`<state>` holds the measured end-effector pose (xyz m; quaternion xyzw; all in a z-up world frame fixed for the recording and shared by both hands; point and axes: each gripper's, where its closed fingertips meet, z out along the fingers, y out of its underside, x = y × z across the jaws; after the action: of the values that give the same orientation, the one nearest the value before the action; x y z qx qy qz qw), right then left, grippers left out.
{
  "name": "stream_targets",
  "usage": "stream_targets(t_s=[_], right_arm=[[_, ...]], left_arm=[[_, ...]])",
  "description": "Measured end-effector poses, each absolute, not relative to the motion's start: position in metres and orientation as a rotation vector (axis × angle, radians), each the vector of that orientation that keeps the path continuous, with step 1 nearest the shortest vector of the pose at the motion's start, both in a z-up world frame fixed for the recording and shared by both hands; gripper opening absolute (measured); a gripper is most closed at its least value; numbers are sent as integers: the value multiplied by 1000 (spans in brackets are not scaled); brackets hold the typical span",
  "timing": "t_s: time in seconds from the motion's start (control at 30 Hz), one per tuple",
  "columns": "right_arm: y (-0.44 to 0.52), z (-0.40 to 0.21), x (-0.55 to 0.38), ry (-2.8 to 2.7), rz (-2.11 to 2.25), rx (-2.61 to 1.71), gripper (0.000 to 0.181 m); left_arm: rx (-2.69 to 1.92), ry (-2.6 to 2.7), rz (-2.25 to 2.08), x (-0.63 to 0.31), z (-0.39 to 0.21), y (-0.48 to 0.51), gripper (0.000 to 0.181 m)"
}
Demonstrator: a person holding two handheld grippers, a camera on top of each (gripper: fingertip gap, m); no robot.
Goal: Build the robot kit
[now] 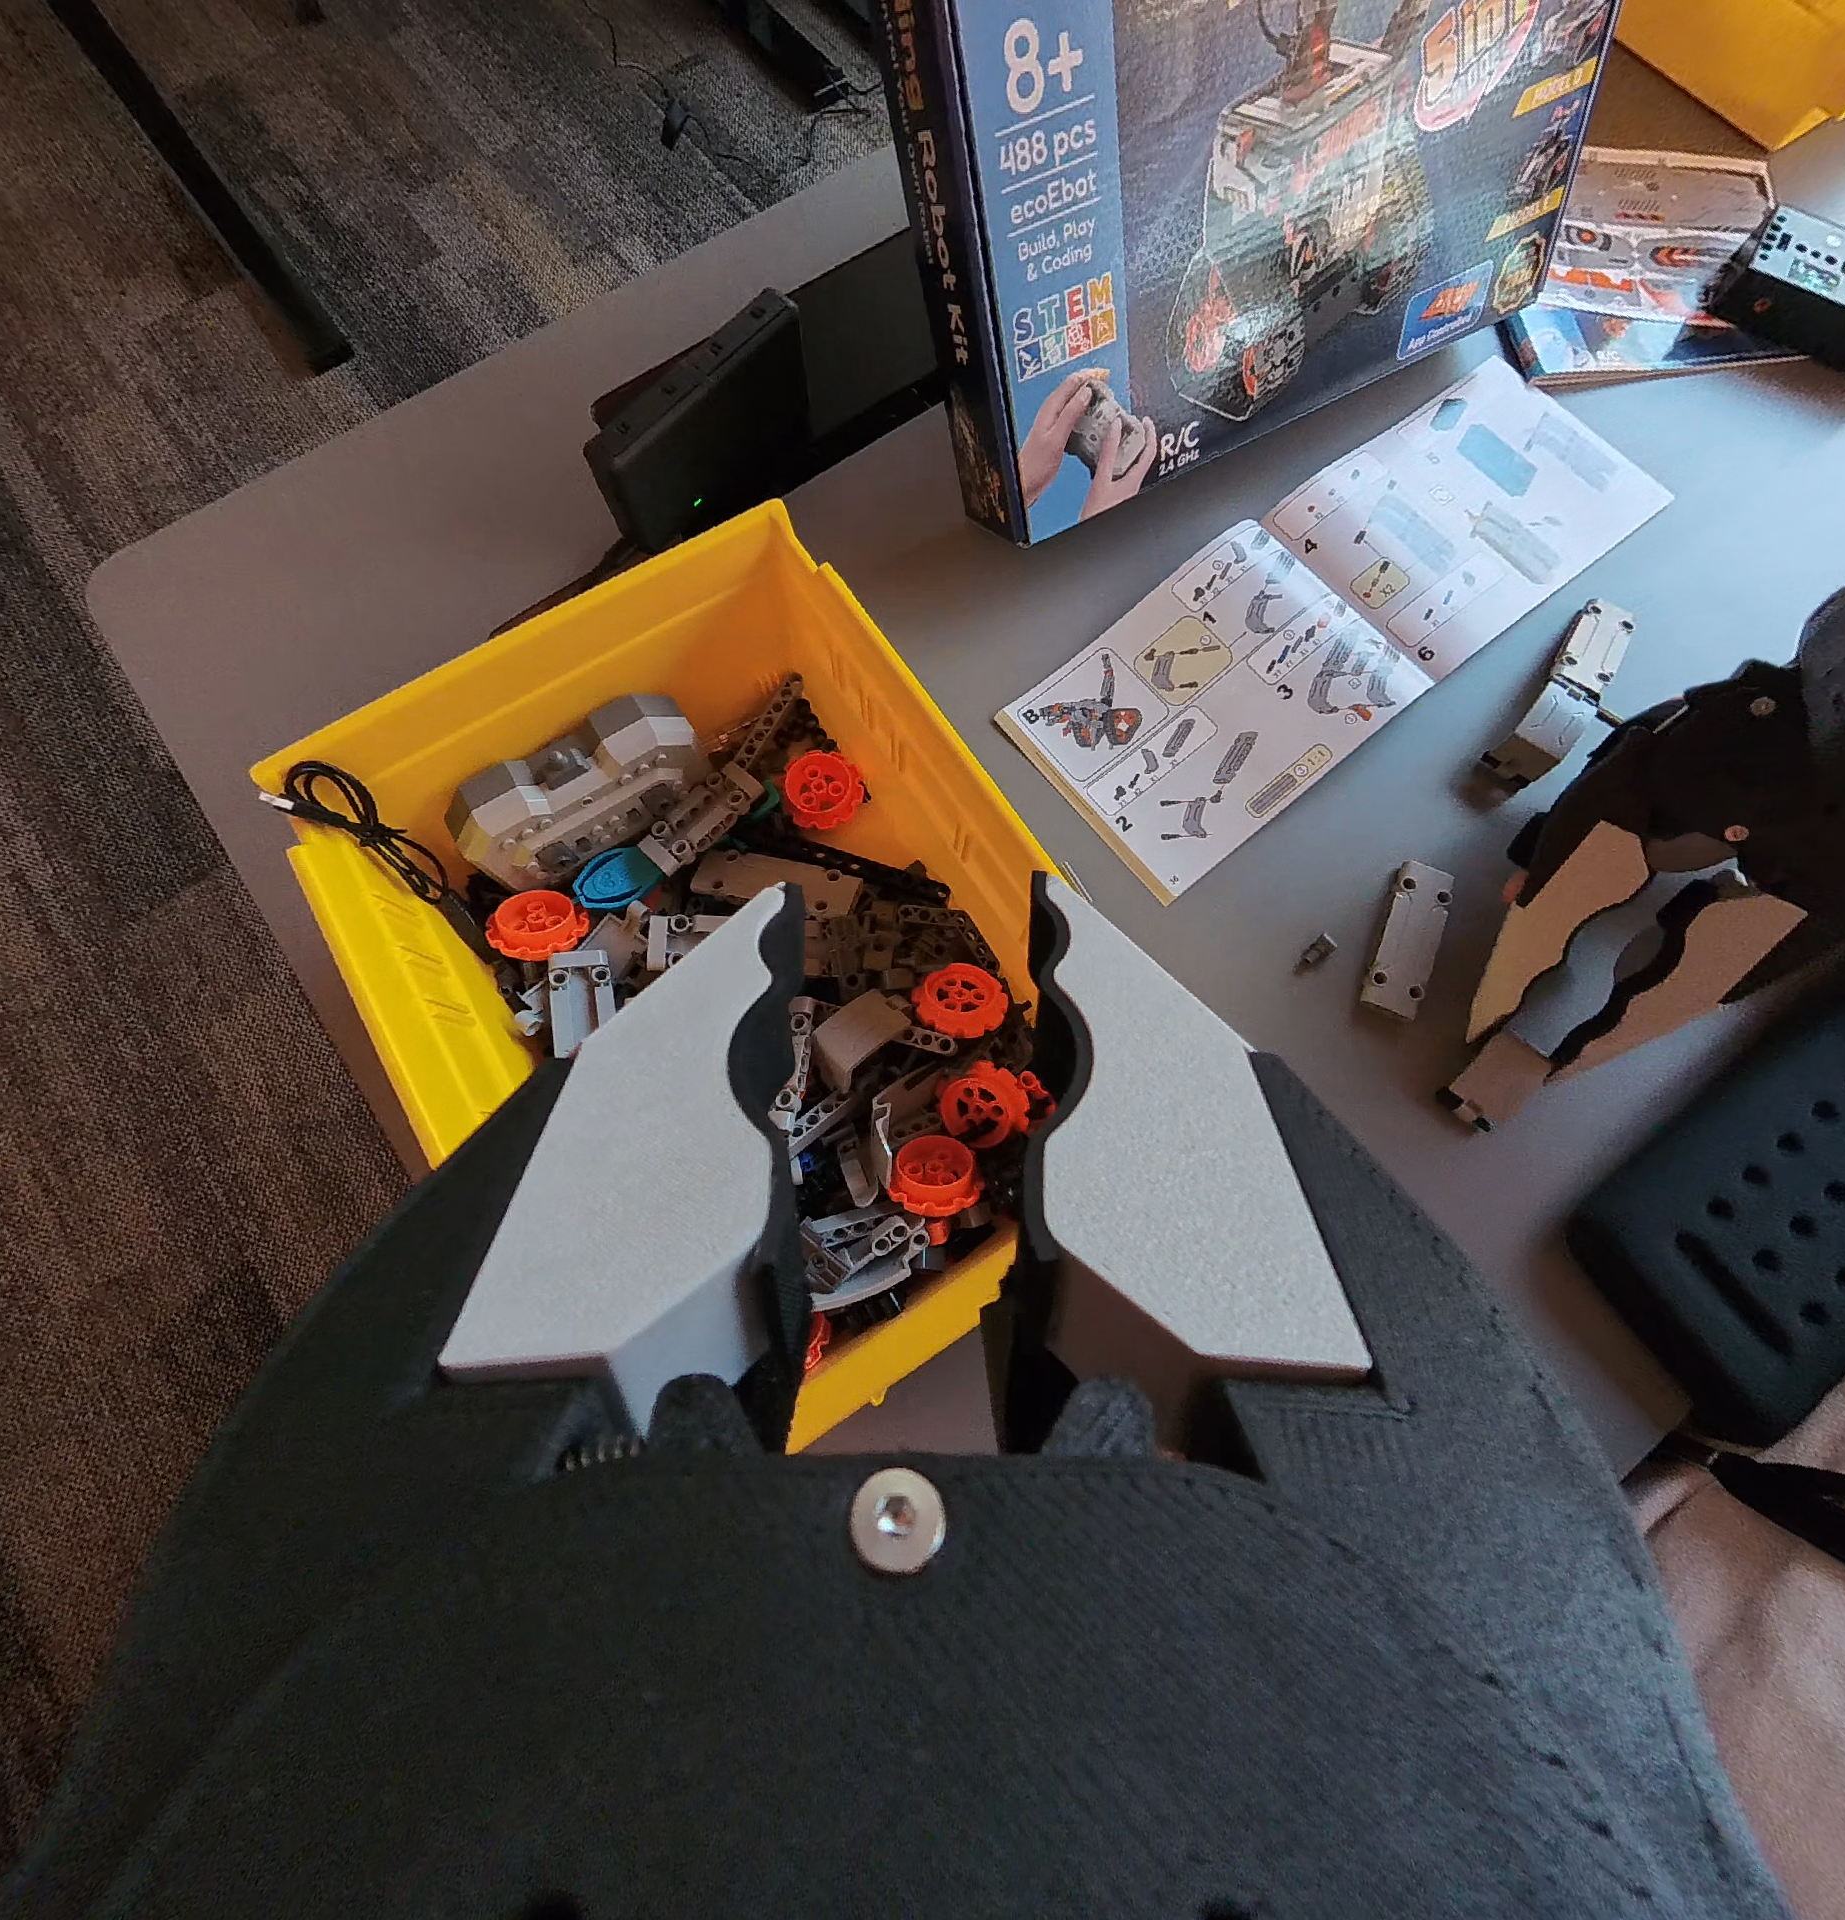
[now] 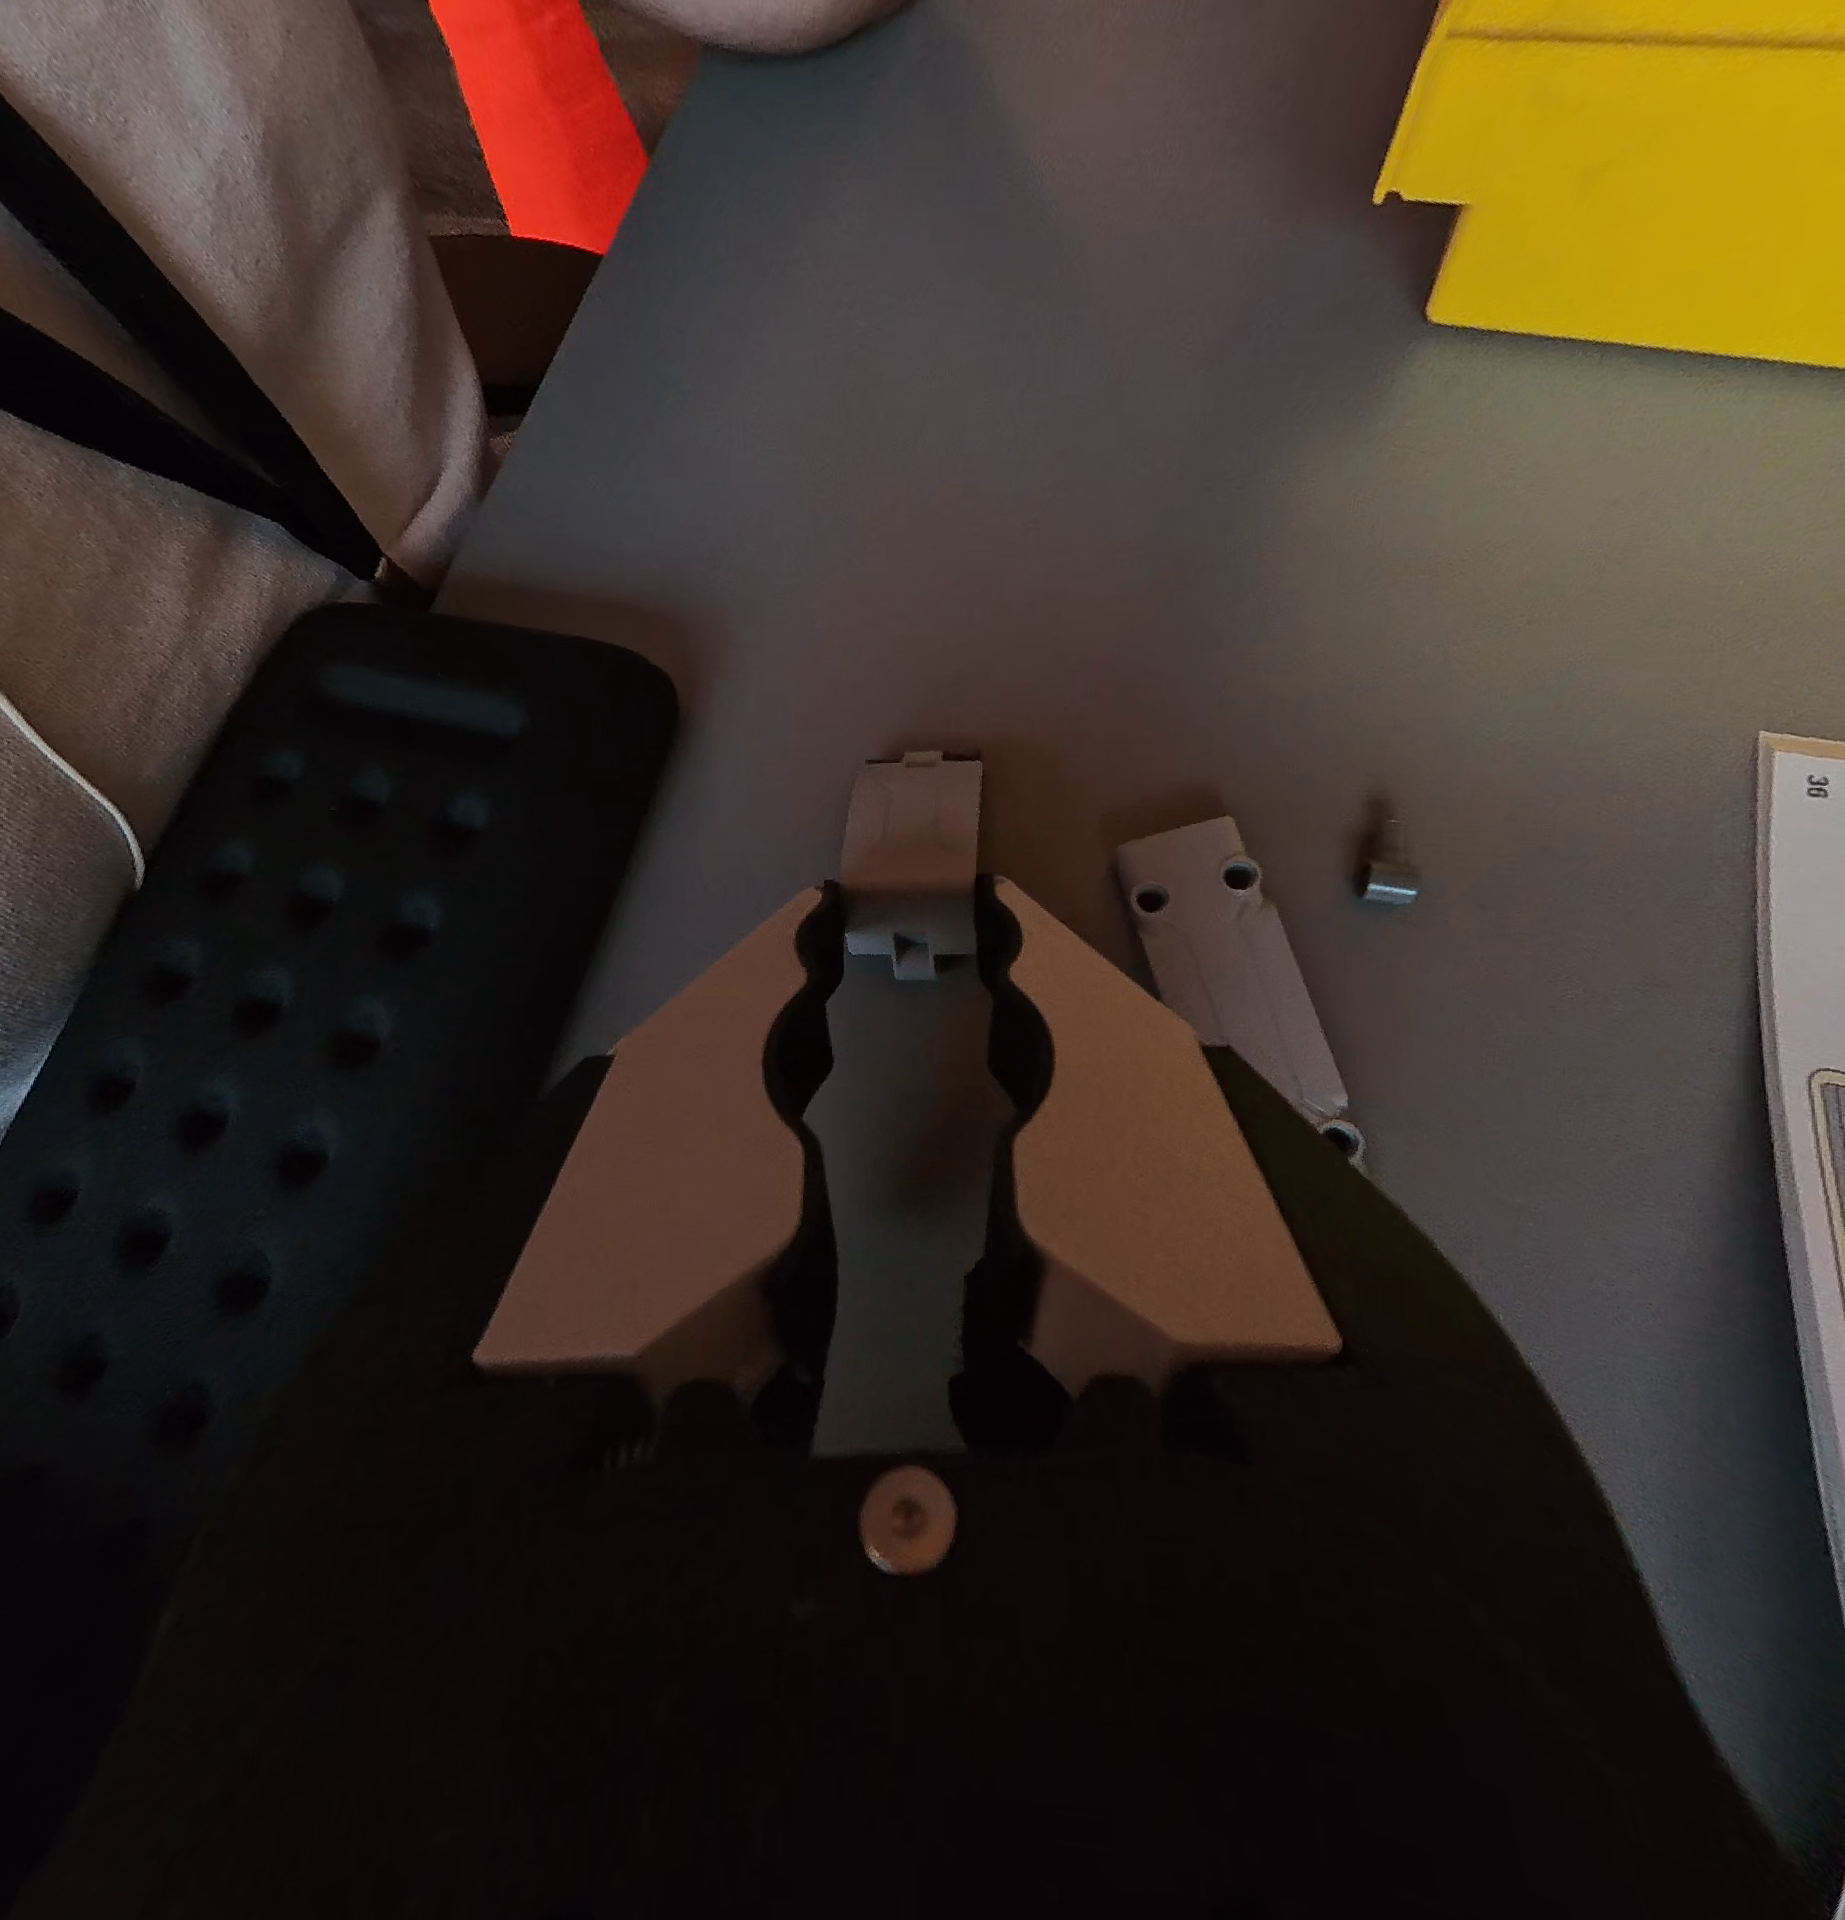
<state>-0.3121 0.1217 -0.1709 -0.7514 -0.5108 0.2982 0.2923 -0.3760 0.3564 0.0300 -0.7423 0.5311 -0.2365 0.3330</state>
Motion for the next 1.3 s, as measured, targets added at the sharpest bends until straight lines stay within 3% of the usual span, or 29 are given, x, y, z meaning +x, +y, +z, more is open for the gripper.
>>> stream_targets(t_s=[0.2,0.6,1.3], right_arm=[[138,-163,-303,-1231,766,-2032,25],[170,-105,-270,-603,1246,-1946,24],[166,-88,-256,-967,629,-1739,25]], left_arm=[[-1936,1395,-619,-375,30,355,42],[-1927,1393,-625,-377,32,354,42],[-1932,1390,-624,-379,32,355,42]])
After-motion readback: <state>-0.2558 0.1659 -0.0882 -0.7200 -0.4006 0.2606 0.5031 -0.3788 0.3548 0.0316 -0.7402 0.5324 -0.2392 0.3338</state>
